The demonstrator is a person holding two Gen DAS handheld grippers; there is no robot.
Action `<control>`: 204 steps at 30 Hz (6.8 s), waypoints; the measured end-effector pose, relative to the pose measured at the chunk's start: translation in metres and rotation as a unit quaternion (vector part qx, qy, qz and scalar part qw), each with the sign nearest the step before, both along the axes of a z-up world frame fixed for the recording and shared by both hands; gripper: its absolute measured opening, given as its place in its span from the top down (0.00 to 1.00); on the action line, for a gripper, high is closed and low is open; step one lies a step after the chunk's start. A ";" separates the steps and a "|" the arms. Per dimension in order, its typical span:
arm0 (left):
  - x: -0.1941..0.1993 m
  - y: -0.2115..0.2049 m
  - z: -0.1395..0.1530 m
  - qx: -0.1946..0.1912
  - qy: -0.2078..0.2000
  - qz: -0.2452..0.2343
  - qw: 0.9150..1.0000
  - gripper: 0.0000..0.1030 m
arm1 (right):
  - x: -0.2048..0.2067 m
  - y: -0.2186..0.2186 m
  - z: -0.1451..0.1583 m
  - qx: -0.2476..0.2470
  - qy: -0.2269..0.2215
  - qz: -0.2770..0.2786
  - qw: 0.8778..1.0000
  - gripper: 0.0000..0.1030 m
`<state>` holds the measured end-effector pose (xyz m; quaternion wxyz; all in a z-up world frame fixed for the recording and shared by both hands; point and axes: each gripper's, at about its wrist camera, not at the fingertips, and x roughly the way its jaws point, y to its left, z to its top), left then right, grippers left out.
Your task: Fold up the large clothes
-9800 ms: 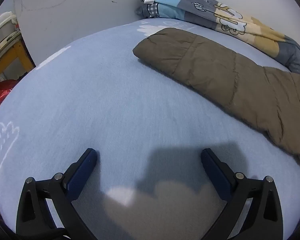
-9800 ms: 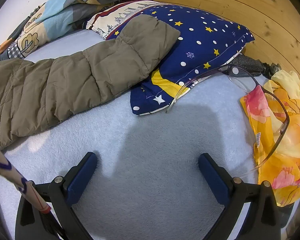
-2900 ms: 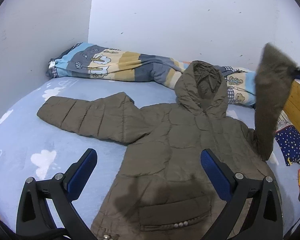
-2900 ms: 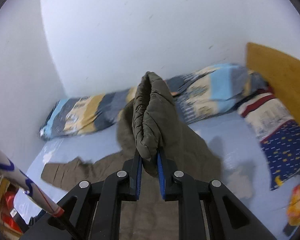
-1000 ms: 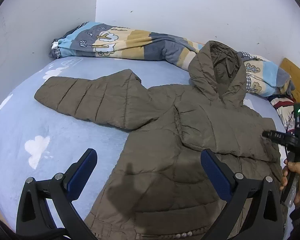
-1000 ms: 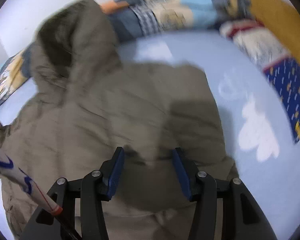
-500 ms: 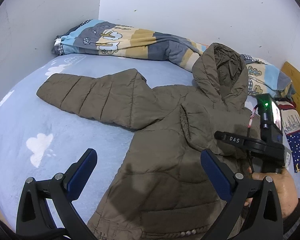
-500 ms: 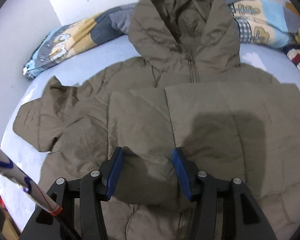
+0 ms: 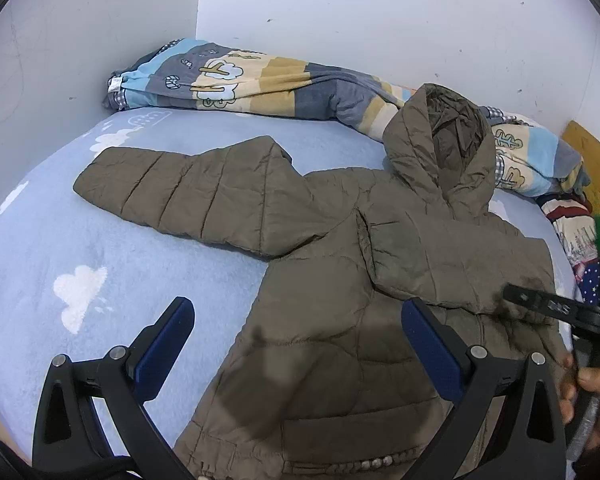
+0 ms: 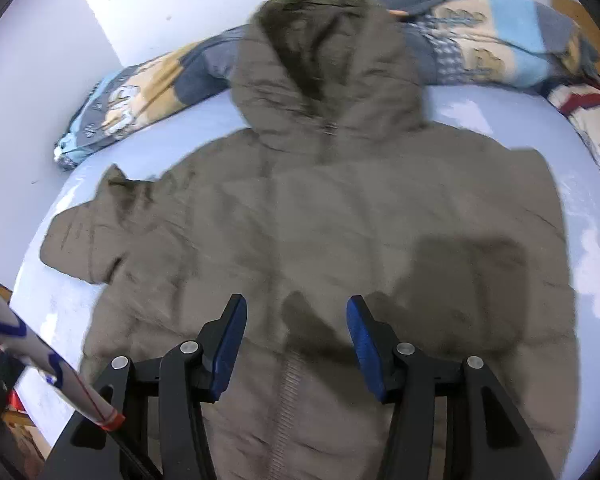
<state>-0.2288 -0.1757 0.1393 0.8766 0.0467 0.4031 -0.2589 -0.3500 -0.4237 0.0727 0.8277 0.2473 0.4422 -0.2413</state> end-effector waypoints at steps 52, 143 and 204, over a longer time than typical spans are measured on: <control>0.304 0.236 -0.097 -0.245 0.157 0.269 0.918 0.22 | -0.052 0.037 -0.022 0.036 -0.018 0.023 0.999 0.42; 0.045 -0.032 -0.032 -0.094 0.054 -0.069 0.992 0.32 | -0.138 -0.062 -0.028 0.209 -0.158 -0.173 0.950 0.41; -0.027 0.130 -0.055 -0.025 0.120 -0.032 0.992 0.29 | -0.248 -0.012 0.011 0.027 -0.079 -0.124 0.989 0.50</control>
